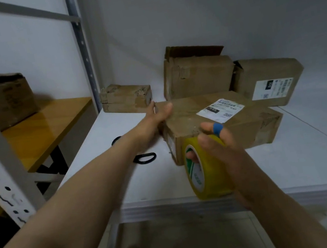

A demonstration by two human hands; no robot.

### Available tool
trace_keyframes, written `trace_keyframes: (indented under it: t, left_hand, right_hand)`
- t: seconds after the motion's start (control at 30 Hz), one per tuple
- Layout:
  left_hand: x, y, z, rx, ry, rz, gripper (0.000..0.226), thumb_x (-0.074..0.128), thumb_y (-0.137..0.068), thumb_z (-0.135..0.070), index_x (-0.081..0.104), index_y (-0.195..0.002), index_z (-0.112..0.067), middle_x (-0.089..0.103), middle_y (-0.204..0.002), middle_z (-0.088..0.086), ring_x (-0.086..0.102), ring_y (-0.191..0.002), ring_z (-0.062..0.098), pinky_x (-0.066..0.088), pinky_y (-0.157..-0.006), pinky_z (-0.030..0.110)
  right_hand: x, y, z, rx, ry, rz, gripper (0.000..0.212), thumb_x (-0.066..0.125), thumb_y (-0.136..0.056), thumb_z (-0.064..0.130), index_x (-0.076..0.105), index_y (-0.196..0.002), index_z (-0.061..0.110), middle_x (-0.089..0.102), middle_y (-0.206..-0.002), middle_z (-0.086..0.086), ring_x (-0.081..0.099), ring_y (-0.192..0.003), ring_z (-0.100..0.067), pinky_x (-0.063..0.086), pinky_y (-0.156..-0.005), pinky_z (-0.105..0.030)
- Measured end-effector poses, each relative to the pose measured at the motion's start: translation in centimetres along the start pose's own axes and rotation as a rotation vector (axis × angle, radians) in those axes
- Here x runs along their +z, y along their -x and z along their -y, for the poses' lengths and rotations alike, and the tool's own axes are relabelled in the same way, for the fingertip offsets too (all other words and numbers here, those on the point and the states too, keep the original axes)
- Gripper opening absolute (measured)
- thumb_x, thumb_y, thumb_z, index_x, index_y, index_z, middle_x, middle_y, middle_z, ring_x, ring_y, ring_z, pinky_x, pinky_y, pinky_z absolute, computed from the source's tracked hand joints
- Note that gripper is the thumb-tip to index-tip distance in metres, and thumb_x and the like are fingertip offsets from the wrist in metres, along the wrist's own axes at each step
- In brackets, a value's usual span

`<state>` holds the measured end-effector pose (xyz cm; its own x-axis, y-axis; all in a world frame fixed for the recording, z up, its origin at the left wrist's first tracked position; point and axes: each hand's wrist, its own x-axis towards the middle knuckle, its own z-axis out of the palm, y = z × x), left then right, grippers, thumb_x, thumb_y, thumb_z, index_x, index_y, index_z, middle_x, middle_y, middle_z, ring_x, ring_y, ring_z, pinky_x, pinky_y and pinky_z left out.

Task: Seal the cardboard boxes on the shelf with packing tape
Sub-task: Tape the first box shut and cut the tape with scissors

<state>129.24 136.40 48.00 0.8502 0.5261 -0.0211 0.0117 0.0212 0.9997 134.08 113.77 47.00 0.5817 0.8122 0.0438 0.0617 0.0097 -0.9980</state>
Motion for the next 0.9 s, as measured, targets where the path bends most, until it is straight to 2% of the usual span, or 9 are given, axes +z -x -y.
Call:
trace_keyframes:
  t: [0.07, 0.17, 0.33, 0.4, 0.53, 0.7, 0.77, 0.83, 0.9]
  left_hand:
    - [0.3, -0.6, 0.9, -0.006, 0.061, -0.033, 0.146, 0.092, -0.052, -0.062, -0.002, -0.16, -0.033, 0.039, -0.156, 0.01, 0.053, -0.133, 0.028, 0.043, -0.112, 0.047]
    - [0.5, -1.0, 0.9, 0.019, 0.135, -0.068, 0.137, 0.095, -0.049, -0.059, 0.012, -0.156, -0.037, 0.048, -0.147, 0.011, 0.061, -0.122, 0.03, 0.052, -0.104, 0.048]
    - [1.6, -0.2, -0.5, 0.029, 0.251, -0.102, 0.091, 0.077, -0.087, -0.035, 0.017, -0.155, -0.046, 0.045, -0.143, 0.002, 0.062, -0.111, 0.025, 0.061, -0.07, 0.038]
    - [2.3, 0.3, -0.5, -0.048, 0.316, -0.078, 0.098, 0.076, -0.087, -0.024, 0.011, -0.155, -0.051, 0.05, -0.136, 0.001, 0.065, -0.109, 0.03, 0.062, -0.071, 0.047]
    - [2.8, 0.6, -0.6, -0.127, 0.355, -0.101, 0.106, 0.077, -0.085, -0.017, 0.006, -0.156, -0.053, 0.055, -0.12, -0.001, 0.069, -0.1, 0.032, 0.061, -0.071, 0.051]
    - [2.7, 1.2, -1.9, -0.225, 0.277, -0.078, 0.105, 0.084, -0.076, -0.027, 0.017, -0.149, -0.062, 0.047, -0.136, 0.002, 0.058, -0.114, 0.039, 0.056, -0.078, 0.066]
    - [2.9, 1.7, -2.0, -0.266, 0.264, -0.077, 0.095, 0.082, -0.079, -0.026, 0.024, -0.147, -0.058, 0.052, -0.127, 0.004, 0.06, -0.112, 0.038, 0.056, -0.08, 0.064]
    - [3.3, 2.1, -2.6, -0.281, 0.268, -0.091, 0.073, 0.078, -0.083, -0.026, 0.039, -0.142, -0.041, 0.056, -0.121, 0.008, 0.062, -0.104, 0.035, 0.057, -0.081, 0.059]
    - [3.6, 2.4, -3.8, -0.3, 0.259, -0.103, 0.045, 0.074, -0.085, -0.033, 0.055, -0.125, -0.022, 0.059, -0.107, 0.009, 0.062, -0.092, 0.031, 0.056, -0.087, 0.054]
  right_hand:
    - [-0.4, 0.1, -0.4, 0.004, -0.078, 0.055, 0.082, 0.081, -0.053, 0.062, 0.049, -0.128, 0.058, 0.066, -0.126, -0.002, 0.069, -0.109, -0.029, 0.057, -0.092, -0.057]
    - [-1.3, -0.1, -1.2, -0.031, -0.186, 0.101, 0.088, 0.09, -0.048, 0.06, 0.055, -0.129, 0.051, 0.065, -0.128, -0.012, 0.067, -0.112, -0.036, 0.055, -0.092, -0.061]
    - [-1.6, 0.0, -1.6, -0.172, -0.282, 0.164, 0.084, 0.088, -0.063, 0.049, 0.053, -0.138, 0.035, 0.071, -0.113, -0.022, 0.067, -0.112, -0.041, 0.055, -0.091, -0.052]
    - [-1.7, -0.1, -1.7, -0.177, -0.274, 0.16, 0.08, 0.086, -0.066, 0.047, 0.053, -0.137, 0.036, 0.07, -0.115, -0.021, 0.066, -0.113, -0.041, 0.055, -0.09, -0.052]
    - [-2.2, -0.2, -1.3, -0.228, -0.248, 0.143, 0.079, 0.084, -0.067, 0.047, 0.053, -0.139, 0.033, 0.071, -0.109, -0.022, 0.068, -0.109, -0.041, 0.057, -0.088, -0.051]
    - [-3.3, 0.0, -1.0, -0.289, -0.234, 0.104, 0.064, 0.071, -0.074, 0.038, 0.057, -0.136, 0.03, 0.071, -0.097, -0.021, 0.07, -0.1, -0.04, 0.058, -0.081, -0.047]
    - [-3.6, 0.2, -0.7, -0.317, -0.246, 0.1, 0.063, 0.071, -0.073, 0.037, 0.059, -0.134, 0.03, 0.071, -0.098, -0.02, 0.07, -0.098, -0.039, 0.058, -0.08, -0.046]
    - [-3.7, 0.7, 0.2, -0.36, -0.255, 0.104, 0.065, 0.07, -0.071, 0.035, 0.059, -0.135, 0.028, 0.071, -0.103, -0.017, 0.07, -0.097, -0.036, 0.059, -0.079, -0.045]
    - [-3.8, 1.0, 1.8, -0.433, -0.28, 0.123, 0.071, 0.067, -0.07, 0.032, 0.054, -0.139, 0.023, 0.07, -0.107, -0.015, 0.069, -0.097, -0.035, 0.059, -0.079, -0.044]
